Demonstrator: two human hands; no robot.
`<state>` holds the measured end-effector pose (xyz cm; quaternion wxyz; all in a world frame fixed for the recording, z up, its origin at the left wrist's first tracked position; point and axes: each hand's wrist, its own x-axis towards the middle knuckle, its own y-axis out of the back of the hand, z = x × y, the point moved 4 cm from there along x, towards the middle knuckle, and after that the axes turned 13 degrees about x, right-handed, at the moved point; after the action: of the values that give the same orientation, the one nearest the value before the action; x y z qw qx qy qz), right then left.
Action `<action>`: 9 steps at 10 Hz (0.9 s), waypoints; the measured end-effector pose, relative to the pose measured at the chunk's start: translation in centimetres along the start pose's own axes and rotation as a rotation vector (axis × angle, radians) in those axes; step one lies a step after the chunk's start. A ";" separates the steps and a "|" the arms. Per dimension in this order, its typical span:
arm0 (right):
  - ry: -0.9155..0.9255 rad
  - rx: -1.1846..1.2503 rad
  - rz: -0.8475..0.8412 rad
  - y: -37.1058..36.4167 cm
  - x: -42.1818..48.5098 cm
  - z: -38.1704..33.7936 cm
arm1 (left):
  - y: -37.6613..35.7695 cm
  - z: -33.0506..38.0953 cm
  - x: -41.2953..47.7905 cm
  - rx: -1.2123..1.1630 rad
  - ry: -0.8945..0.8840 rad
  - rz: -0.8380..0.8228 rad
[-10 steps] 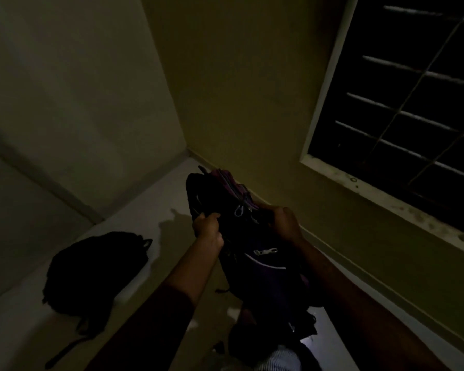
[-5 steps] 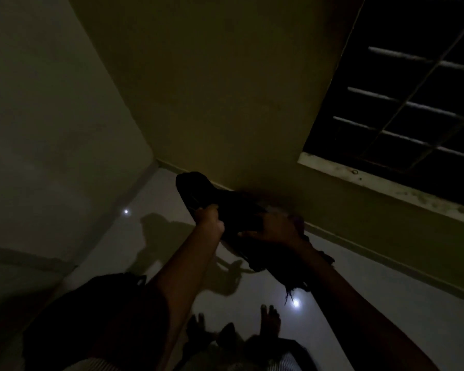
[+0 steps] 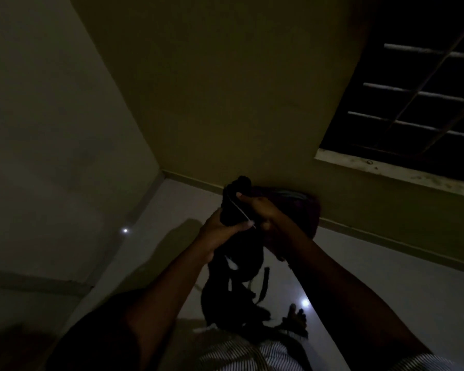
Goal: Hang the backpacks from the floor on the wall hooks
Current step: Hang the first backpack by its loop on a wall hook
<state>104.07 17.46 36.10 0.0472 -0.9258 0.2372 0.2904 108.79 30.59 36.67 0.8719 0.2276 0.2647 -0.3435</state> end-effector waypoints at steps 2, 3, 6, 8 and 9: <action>0.224 0.207 -0.164 -5.0 0.4 -0.3 | 4.6 -1.7 1.8 0.002 0.021 0.237; 0.071 0.124 -0.216 -5.1 0.4 0.3 | 6.4 -1.8 2.9 -0.205 0.105 0.282; -0.078 0.307 0.007 -4.8 0.0 2.3 | 4.9 -0.7 3.8 -0.364 0.120 0.092; -0.184 0.459 0.020 -5.5 1.6 2.7 | 4.1 -2.5 2.7 -0.203 0.016 0.057; -0.206 0.527 0.017 -6.8 1.1 3.5 | 4.8 -4.0 2.7 0.088 -0.002 0.223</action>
<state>106.22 23.80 32.23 0.3078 -0.8452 0.3061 0.3117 112.75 34.81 32.97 0.8941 0.2935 0.2212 -0.2557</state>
